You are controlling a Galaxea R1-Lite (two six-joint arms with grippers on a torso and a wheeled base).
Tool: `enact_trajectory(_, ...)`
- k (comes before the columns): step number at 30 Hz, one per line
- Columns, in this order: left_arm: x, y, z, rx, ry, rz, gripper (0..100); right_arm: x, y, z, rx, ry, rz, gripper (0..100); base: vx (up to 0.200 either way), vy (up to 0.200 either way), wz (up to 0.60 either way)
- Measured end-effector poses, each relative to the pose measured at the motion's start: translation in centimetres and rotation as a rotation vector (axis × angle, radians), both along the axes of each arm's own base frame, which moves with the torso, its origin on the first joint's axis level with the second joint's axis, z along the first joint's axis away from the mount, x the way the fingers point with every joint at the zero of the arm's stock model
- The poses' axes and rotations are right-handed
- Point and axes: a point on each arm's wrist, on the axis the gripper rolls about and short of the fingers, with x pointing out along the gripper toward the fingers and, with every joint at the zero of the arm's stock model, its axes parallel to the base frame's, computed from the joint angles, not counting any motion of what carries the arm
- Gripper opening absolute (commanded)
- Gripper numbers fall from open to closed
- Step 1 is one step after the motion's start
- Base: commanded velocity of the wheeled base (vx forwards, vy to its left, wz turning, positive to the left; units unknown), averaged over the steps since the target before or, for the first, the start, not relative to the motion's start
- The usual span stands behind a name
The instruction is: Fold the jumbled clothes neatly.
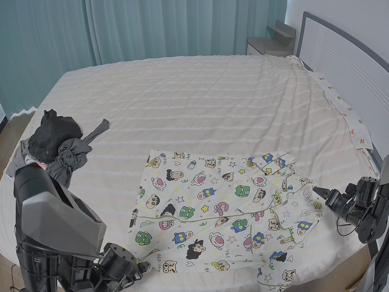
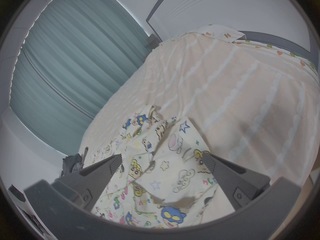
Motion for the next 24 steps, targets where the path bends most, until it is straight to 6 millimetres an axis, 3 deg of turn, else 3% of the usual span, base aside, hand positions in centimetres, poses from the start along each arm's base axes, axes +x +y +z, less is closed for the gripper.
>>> enact_trajectory(8, 1.1, 0.8, 3.8, -0.146, -0.137, 0.044, 100, 0.8, 1.8, 2.5, 0.104, -0.097, 0.027, 100, 0.000, 0.000, 0.00)
enact_trajectory(16, 2.1, 3.1, 7.9, -0.366, -0.250, 0.059, 100, 5.5, 4.7, 4.2, 0.129, -0.105, 0.048, 100, 0.000, 0.000, 0.00)
enact_trajectory(24, 2.4, 5.0, 10.0, -0.497, -0.316, 0.098, 100, 10.0, 8.6, 6.4, 0.244, -0.004, -0.005, 100, 0.000, 0.000, 0.00)
